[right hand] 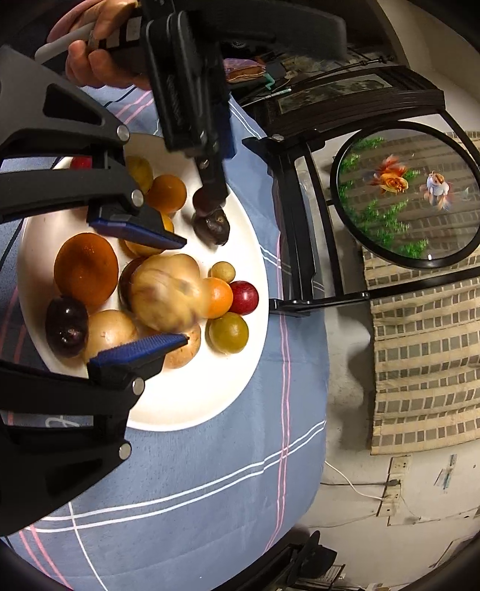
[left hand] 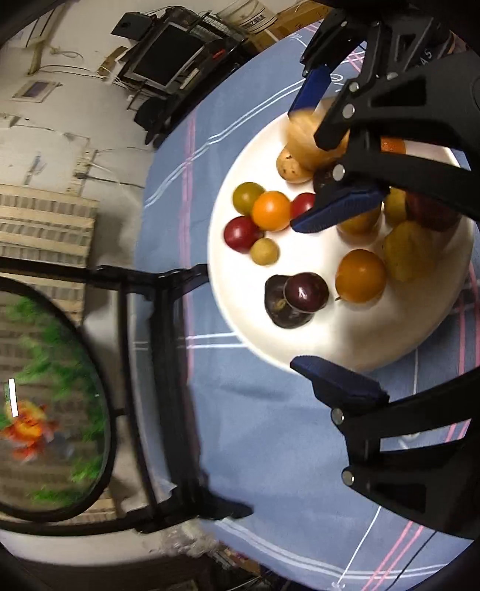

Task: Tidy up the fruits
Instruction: 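Carry both fruits onto the white plate and open both tools, then grasp the orange with the right tool while the left tool moves toward the red tomato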

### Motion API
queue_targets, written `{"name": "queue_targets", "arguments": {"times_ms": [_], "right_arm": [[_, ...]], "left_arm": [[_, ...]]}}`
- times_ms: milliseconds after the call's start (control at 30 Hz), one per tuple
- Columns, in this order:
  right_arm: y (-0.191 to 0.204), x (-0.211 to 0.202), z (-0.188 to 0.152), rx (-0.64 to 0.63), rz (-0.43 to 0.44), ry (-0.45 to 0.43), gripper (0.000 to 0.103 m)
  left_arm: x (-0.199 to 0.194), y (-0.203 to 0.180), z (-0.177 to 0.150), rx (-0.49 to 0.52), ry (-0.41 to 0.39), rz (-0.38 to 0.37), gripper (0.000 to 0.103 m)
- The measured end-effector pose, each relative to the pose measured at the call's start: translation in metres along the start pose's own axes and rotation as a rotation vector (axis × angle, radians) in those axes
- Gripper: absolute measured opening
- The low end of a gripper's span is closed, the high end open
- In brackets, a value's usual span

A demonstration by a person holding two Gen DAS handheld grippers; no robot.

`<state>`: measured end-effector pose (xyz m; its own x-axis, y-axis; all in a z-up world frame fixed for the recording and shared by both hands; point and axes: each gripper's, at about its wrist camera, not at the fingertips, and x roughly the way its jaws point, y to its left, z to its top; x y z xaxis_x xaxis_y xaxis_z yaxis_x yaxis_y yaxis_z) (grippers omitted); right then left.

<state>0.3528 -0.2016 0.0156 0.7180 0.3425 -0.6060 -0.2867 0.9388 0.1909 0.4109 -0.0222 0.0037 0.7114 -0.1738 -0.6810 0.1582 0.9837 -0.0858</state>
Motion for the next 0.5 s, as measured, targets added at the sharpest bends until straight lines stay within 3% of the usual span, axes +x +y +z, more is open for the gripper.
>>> {"name": "queue_targets", "arguments": {"times_ms": [67, 200, 300, 500], "right_arm": [[0.001, -0.005, 0.001, 0.0, -0.007, -0.021, 0.065], [0.003, -0.018, 0.005, 0.014, -0.005, -0.034, 0.065], [0.011, -0.039, 0.003, 0.024, 0.054, -0.037, 0.065], [0.035, -0.08, -0.028, -0.052, 0.075, -0.033, 0.066]], "left_arm": [[-0.011, 0.0, 0.0, 0.008, -0.008, -0.001, 0.079], [-0.044, 0.003, -0.011, 0.002, -0.041, 0.008, 0.09], [-0.072, 0.006, -0.026, -0.007, -0.056, -0.001, 0.094], [-0.122, 0.021, -0.076, -0.087, -0.082, 0.003, 0.1]]}}
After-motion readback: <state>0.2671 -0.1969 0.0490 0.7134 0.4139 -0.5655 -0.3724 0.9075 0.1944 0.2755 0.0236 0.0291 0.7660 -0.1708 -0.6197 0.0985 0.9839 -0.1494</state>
